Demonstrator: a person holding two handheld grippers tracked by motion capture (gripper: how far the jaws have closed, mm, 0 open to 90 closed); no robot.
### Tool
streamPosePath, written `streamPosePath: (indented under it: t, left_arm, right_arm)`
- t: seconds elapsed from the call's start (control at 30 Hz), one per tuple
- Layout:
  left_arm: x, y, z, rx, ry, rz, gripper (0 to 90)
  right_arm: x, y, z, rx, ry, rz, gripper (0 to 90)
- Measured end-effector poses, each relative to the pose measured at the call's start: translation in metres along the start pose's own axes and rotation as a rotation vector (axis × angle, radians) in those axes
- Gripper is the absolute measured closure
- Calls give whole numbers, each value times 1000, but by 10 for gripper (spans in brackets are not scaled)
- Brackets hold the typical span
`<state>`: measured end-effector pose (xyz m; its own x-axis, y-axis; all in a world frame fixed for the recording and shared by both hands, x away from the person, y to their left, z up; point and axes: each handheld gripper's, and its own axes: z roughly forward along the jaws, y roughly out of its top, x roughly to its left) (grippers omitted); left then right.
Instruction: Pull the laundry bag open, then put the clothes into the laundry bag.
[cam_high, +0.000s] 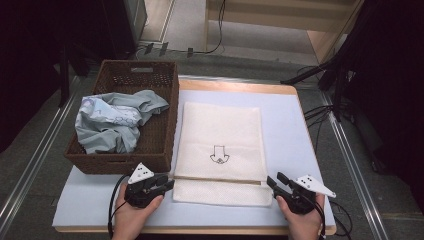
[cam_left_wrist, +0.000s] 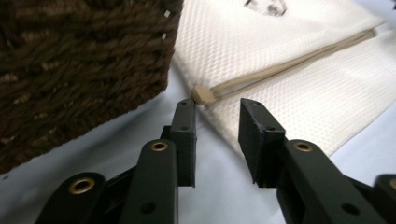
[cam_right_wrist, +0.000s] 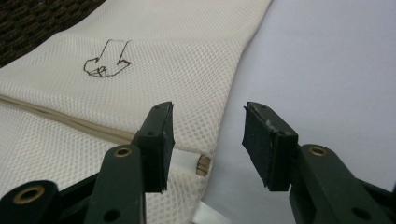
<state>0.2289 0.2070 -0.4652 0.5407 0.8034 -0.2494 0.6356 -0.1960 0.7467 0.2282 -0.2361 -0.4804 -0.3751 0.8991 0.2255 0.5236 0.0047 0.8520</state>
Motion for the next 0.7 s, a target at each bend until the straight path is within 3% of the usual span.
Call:
streamPosePath:
  t: [0.17, 0.3, 0.4, 0.6, 0.7]
  left_arm:
    - [-3, 1, -5, -42, 7, 9, 628]
    - [-5, 4, -10, -78, -15, 30, 646]
    - [-12, 4, -8, -70, -12, 94, 698]
    - [-26, 6, 1, -34, -59, 152, 855]
    - [-35, 6, 8, -4, -84, 179, 900]
  right_arm:
    - [2, 1, -1, -17, -7, -19, 529]
    - [3, 2, -3, -24, -21, -29, 532]
    - [4, 3, -4, -31, -15, -26, 540]
    - [10, 5, -7, -94, 50, -34, 584]
    - [19, 9, -7, -81, 72, -68, 602]
